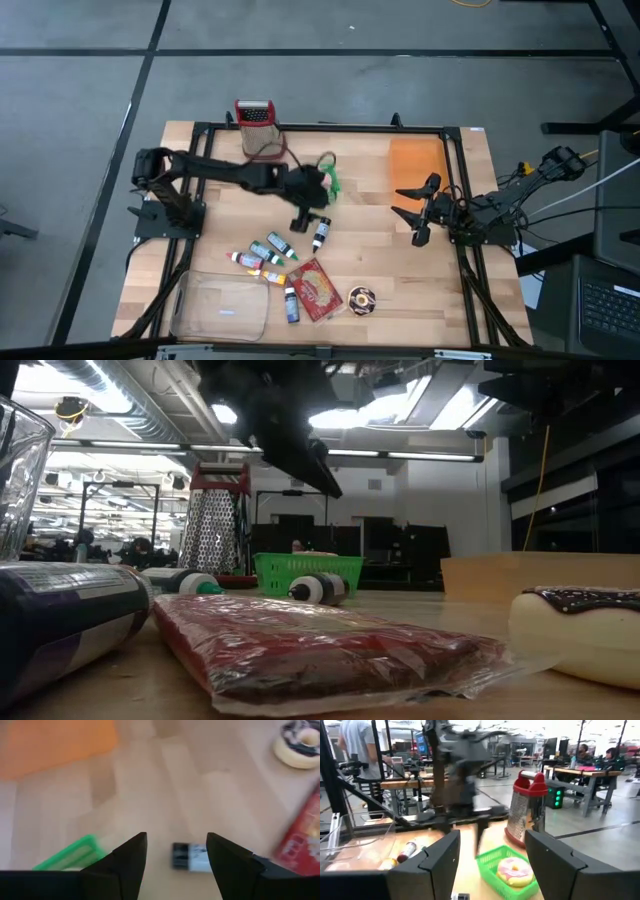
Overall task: Pick & Place Food Item
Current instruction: Put the black donut into the green bin
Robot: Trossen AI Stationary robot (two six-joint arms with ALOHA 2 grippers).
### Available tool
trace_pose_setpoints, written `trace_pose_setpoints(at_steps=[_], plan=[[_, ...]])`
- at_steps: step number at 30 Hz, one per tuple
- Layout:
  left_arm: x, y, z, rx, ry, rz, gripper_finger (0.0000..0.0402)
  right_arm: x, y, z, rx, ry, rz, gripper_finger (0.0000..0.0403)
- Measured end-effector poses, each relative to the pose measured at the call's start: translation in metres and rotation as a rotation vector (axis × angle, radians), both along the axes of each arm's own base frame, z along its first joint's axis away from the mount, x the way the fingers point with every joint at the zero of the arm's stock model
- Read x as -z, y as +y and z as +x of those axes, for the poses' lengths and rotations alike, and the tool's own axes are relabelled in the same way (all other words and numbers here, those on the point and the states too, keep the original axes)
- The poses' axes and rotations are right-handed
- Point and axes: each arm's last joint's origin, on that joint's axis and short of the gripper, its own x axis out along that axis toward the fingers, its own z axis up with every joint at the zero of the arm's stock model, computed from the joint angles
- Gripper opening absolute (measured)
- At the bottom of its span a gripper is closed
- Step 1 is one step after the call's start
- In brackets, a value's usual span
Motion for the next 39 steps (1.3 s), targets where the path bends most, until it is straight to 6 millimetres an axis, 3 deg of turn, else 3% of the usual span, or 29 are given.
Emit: trace_pose_setpoints(at_steps=[4,8,13,16,18,20,23,26,31,39], plan=[[-0.001,-0.028,0.002,0.033,-0.011,0.066,0.0195,-0.006,0.001,-0.001,-0.055,-0.044,0.018,0.0226],[-0.005,-0.041,0.006,0.014,-0.074,0.051,0.0194,-0.017,0.004,-0.001,-0.158,-0.091,0.059,0.0226],[-0.010,-0.056,0.012,0.049,-0.168,0.013,0.0194,-0.018,0.004,-0.001,-0.163,-0.058,-0.099,0.0226],[-0.011,-0.067,0.014,0.076,-0.198,0.008,0.0194,-0.017,0.003,-0.001,-0.129,-0.080,0.086,0.0226],[-0.014,-0.073,0.014,0.081,-0.222,-0.010,0.0194,-0.012,0.008,0.000,-0.283,-0.021,-0.015,0.0226],[-0.014,-0.080,0.013,0.075,-0.219,-0.012,0.0194,-0.007,0.016,-0.002,-0.546,0.017,-0.113,0.0226],[-0.014,-0.090,0.012,0.084,-0.225,-0.005,0.0194,-0.011,0.014,-0.013,-0.731,-0.019,-0.075,0.0226],[-0.013,-0.099,0.014,0.101,-0.252,-0.013,0.0194,-0.011,0.004,-0.031,-0.765,-0.076,-0.021,0.0226],[-0.008,-0.107,0.017,0.103,-0.245,-0.018,0.0194,0.009,-0.011,-0.054,-0.749,-0.159,-0.029,0.0226],[0.008,-0.114,0.027,0.060,-0.210,-0.060,0.0194,0.024,-0.022,-0.066,-0.652,-0.127,0.025,0.0226]])
